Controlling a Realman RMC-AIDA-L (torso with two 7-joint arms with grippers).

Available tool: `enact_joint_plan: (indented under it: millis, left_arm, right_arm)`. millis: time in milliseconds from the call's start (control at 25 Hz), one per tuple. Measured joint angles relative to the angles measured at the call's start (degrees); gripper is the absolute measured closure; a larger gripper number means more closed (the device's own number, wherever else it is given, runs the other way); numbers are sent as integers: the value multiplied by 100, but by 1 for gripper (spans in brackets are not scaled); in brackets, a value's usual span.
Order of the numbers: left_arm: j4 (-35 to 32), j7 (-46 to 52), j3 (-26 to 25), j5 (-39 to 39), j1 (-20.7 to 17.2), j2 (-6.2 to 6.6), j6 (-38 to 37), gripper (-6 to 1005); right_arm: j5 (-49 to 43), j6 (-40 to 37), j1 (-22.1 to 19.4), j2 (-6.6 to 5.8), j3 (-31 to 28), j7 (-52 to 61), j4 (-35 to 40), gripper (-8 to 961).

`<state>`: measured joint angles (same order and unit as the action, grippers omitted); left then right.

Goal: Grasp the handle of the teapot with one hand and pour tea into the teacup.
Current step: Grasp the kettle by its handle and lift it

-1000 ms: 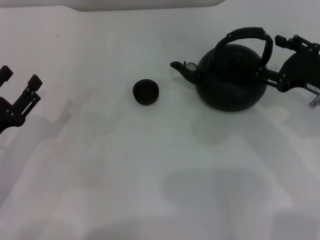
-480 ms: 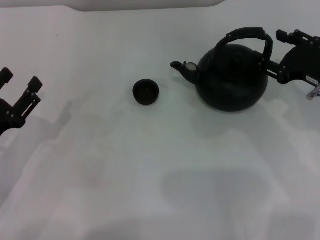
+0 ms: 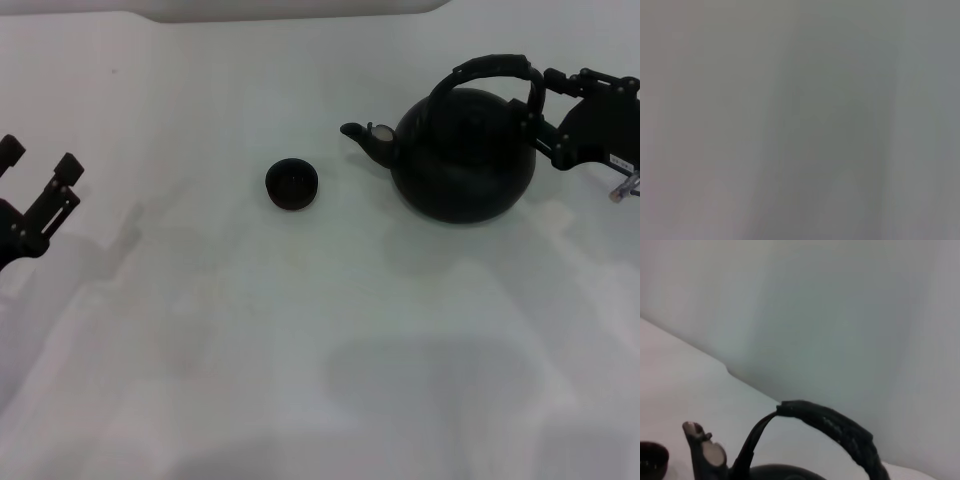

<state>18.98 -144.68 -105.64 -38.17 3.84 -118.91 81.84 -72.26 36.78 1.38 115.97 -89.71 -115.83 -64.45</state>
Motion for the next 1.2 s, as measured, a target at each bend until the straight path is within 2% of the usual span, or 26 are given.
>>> enact_joint_plan:
  millis: [640, 1080, 1200]
  left_arm:
    - [-106, -6, 0, -4, -14, 9, 10, 255]
    - [-150, 0, -1, 3, 9, 18, 79, 254]
    - [-150, 5, 0, 4, 11, 17, 80, 254]
  right_arm:
    - [336, 35, 106, -23, 22, -305, 222, 531]
    - [516, 21, 150, -19, 135, -466, 267, 729]
    - [522, 10, 170, -16, 134, -493, 290, 725]
